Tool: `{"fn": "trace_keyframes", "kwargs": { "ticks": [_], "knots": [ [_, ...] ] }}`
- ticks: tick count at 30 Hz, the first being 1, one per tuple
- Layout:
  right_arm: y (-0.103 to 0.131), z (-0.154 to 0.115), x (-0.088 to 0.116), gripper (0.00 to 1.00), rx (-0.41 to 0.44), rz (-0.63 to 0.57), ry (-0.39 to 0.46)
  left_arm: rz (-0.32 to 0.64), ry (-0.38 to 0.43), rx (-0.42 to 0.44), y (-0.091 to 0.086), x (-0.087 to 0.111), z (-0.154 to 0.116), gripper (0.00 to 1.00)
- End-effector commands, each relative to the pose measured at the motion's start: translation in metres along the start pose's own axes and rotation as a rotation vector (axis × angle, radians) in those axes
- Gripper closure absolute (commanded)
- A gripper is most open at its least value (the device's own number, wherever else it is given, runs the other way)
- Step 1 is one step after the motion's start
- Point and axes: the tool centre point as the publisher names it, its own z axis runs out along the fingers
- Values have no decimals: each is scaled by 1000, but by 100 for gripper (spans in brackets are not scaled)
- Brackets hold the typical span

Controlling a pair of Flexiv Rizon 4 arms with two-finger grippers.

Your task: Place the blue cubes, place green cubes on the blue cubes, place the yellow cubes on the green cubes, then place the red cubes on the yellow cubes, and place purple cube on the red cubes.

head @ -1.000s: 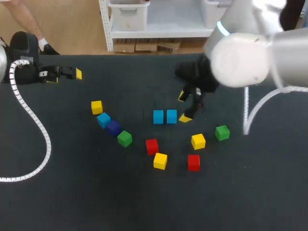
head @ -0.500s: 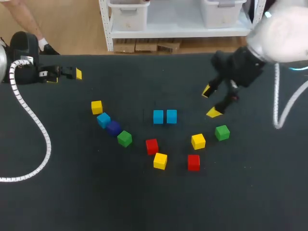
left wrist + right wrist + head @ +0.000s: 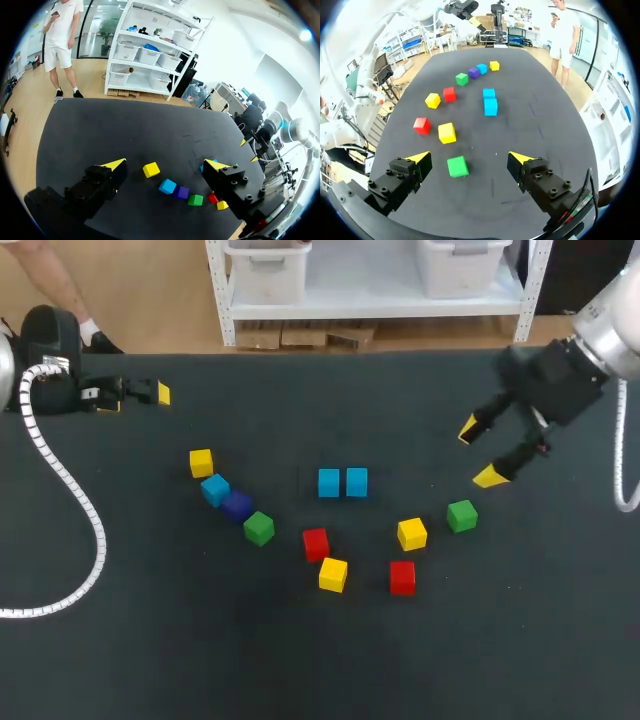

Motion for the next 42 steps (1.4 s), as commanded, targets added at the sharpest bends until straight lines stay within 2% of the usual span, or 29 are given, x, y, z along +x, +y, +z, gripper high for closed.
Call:
{"fn": "trace_keyframes", "kwargs": {
  "ticks": [1,11,16,21,26,32,37,40,42],
  "knots": [
    [0,-3,-1,0,2,13,26,0,0,0,0,0,0,0],
    [0,-3,-1,0,2,13,26,0,0,0,0,0,0,0],
    [0,-3,-1,0,2,13,26,106,13,63,2,4,-8,0],
    [0,-3,-1,0,2,13,26,333,110,189,2,12,-3,0],
    [0,-3,-1,0,2,13,26,542,221,275,14,12,1,0],
    [0,-3,-1,0,2,13,26,763,347,293,24,5,7,0],
    [0,-3,-1,0,2,13,26,977,469,282,19,6,17,0],
    [0,-3,-1,0,2,13,26,1078,530,270,21,9,23,0],
    [0,-3,-1,0,2,13,26,1092,548,245,23,8,27,0]
  ]
}}
